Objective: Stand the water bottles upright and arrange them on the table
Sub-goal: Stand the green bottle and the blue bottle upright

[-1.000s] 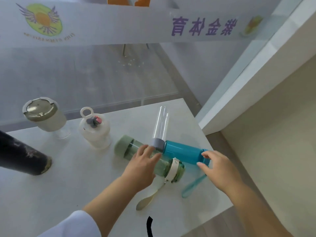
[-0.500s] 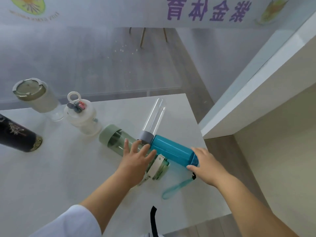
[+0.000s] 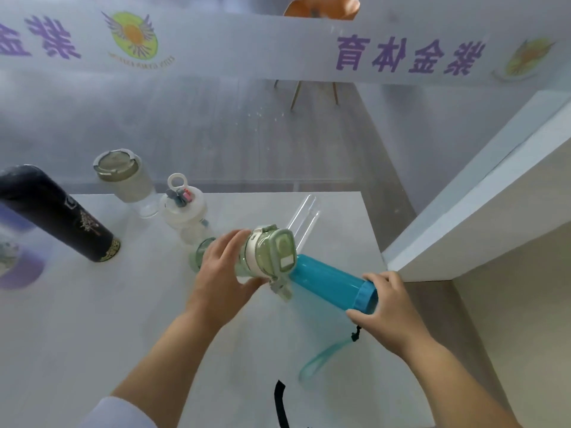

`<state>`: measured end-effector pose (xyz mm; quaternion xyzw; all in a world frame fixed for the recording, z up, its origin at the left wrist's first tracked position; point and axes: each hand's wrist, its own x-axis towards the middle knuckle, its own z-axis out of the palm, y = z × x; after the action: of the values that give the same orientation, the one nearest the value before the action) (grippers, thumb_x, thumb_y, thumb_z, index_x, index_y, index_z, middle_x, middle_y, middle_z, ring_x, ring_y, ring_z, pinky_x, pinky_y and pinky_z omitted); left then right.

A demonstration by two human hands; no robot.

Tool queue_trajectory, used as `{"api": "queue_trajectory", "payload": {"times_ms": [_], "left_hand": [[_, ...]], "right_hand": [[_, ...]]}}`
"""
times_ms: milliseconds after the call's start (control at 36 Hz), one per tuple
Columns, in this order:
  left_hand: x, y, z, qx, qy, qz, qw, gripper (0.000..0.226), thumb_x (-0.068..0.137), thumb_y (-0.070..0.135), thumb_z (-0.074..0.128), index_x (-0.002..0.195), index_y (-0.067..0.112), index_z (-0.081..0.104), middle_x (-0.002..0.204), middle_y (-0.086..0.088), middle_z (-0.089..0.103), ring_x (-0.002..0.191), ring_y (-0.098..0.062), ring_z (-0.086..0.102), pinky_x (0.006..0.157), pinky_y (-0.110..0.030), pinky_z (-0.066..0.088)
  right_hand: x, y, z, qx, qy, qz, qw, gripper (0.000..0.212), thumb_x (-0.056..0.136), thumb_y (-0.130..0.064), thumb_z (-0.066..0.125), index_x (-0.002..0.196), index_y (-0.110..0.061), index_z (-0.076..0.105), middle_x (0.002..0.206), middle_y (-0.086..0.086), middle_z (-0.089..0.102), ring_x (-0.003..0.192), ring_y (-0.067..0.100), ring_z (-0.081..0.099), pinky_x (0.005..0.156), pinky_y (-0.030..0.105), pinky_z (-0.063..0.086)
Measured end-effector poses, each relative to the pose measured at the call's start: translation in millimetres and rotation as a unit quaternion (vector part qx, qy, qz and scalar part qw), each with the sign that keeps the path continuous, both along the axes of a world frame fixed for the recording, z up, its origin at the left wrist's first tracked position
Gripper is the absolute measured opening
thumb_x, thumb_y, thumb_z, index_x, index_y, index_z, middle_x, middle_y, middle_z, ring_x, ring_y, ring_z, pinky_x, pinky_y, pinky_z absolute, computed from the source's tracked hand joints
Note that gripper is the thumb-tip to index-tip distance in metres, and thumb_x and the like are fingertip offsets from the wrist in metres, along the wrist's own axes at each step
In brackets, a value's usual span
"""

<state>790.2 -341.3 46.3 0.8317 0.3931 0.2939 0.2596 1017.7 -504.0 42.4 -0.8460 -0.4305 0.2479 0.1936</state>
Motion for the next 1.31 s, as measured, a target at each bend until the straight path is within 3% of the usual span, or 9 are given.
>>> {"api": "queue_trajectory", "payload": {"times_ms": [111, 167, 222, 306, 361, 611, 889, 1139, 1306], "left_hand": [[-7.6, 5.3, 19.3, -0.056, -0.066, 0.071, 0.994, 0.074, 0.059, 0.017, 0.087, 0.124, 0.014, 0.053, 0.118, 0.006, 0.047, 0.102, -0.003, 0.047, 0.089, 0.002, 0.033], [-12.6, 9.6, 26.2, -0.076, -0.081, 0.107, 0.988, 0.069, 0.062, 0.013, 0.085, 0.123, 0.013, 0.054, 0.116, 0.004, 0.046, 0.094, 0.009, 0.039, 0.080, 0.011, 0.026], [-20.5, 15.6, 28.9, -0.095, -0.084, 0.140, 0.982, 0.064, 0.066, 0.016, 0.082, 0.123, 0.015, 0.054, 0.114, 0.002, 0.050, 0.093, 0.006, 0.040, 0.082, 0.004, 0.031], [-34.0, 24.5, 29.5, -0.143, -0.113, 0.188, 0.965, 0.060, 0.069, 0.021, 0.080, 0.121, 0.023, 0.050, 0.109, 0.006, 0.055, 0.101, -0.012, 0.052, 0.090, -0.029, 0.045], [-41.9, 30.5, 30.3, -0.168, -0.128, 0.211, 0.955, 0.065, 0.069, 0.023, 0.079, 0.124, 0.024, 0.046, 0.110, 0.009, 0.055, 0.103, -0.014, 0.054, 0.090, -0.037, 0.048], [-64.2, 43.6, 29.2, -0.177, -0.118, 0.221, 0.952, 0.060, 0.065, 0.016, 0.083, 0.117, 0.019, 0.054, 0.115, -0.003, 0.053, 0.104, -0.019, 0.057, 0.086, -0.040, 0.055], [-69.9, 33.7, 25.3, -0.154, -0.045, 0.202, 0.966, 0.068, 0.064, 0.009, 0.083, 0.123, 0.018, 0.051, 0.115, 0.002, 0.057, 0.105, -0.014, 0.055, 0.089, -0.032, 0.051], [-81.4, 10.9, 17.5, -0.223, 0.042, 0.221, 0.948, 0.058, 0.077, 0.031, 0.073, 0.128, 0.017, 0.049, 0.115, 0.000, 0.059, 0.097, -0.013, 0.058, 0.083, -0.035, 0.054], [-87.8, -3.6, 9.2, -0.249, 0.167, 0.178, 0.937, 0.039, 0.081, 0.041, 0.066, 0.116, 0.024, 0.057, 0.108, 0.007, 0.060, 0.097, -0.012, 0.058, 0.084, -0.031, 0.053]], "right_hand": [[-4.2, 12.7, 14.0, 0.055, -0.030, 0.009, 0.998, 0.069, 0.071, -0.031, 0.077, 0.130, -0.018, 0.044, 0.114, -0.005, 0.034, 0.106, 0.012, 0.043, 0.090, 0.023, 0.047], [-7.6, 21.5, 21.6, 0.079, -0.047, 0.030, 0.995, 0.068, 0.072, -0.030, 0.077, 0.130, -0.017, 0.045, 0.116, -0.004, 0.035, 0.109, 0.012, 0.041, 0.091, 0.021, 0.044], [-11.6, 31.0, 28.6, 0.098, -0.067, 0.055, 0.991, 0.068, 0.072, -0.029, 0.077, 0.131, -0.017, 0.045, 0.119, -0.003, 0.037, 0.110, 0.010, 0.037, 0.090, 0.019, 0.041], [-17.3, 45.4, 38.3, 0.109, -0.099, 0.092, 0.985, 0.067, 0.074, -0.029, 0.075, 0.132, -0.018, 0.044, 0.122, -0.002, 0.041, 0.107, 0.007, 0.031, 0.090, 0.018, 0.035], [-19.9, 54.5, 43.5, 0.105, -0.119, 0.118, 0.980, 0.068, 0.074, -0.031, 0.075, 0.133, -0.018, 0.043, 0.123, -0.002, 0.043, 0.106, 0.007, 0.031, 0.090, 0.017, 0.035], [-24.1, 84.3, 57.1, 0.071, -0.189, 0.181, 0.962, 0.065, 0.069, -0.035, 0.076, 0.126, -0.014, 0.052, 0.119, 0.002, 0.051, 0.105, 0.020, 0.044, 0.091, 0.031, 0.047], [-25.5, 86.4, 64.0, 0.010, -0.182, 0.192, 0.964, 0.062, 0.075, -0.033, 0.070, 0.130, -0.020, 0.046, 0.124, 0.000, 0.047, 0.111, 0.018, 0.040, 0.092, 0.029, 0.045], [-31.4, 89.3, 64.1, 0.012, -0.165, 0.232, 0.958, 0.066, 0.084, -0.043, 0.064, 0.140, -0.018, 0.039, 0.136, -0.001, 0.044, 0.125, 0.019, 0.035, 0.103, 0.033, 0.041], [-27.3, 93.3, 71.2, 0.046, -0.158, 0.226, 0.960, 0.057, 0.084, -0.042, 0.064, 0.133, -0.016, 0.049, 0.130, 0.002, 0.055, 0.117, 0.020, 0.049, 0.099, 0.031, 0.045]]}}
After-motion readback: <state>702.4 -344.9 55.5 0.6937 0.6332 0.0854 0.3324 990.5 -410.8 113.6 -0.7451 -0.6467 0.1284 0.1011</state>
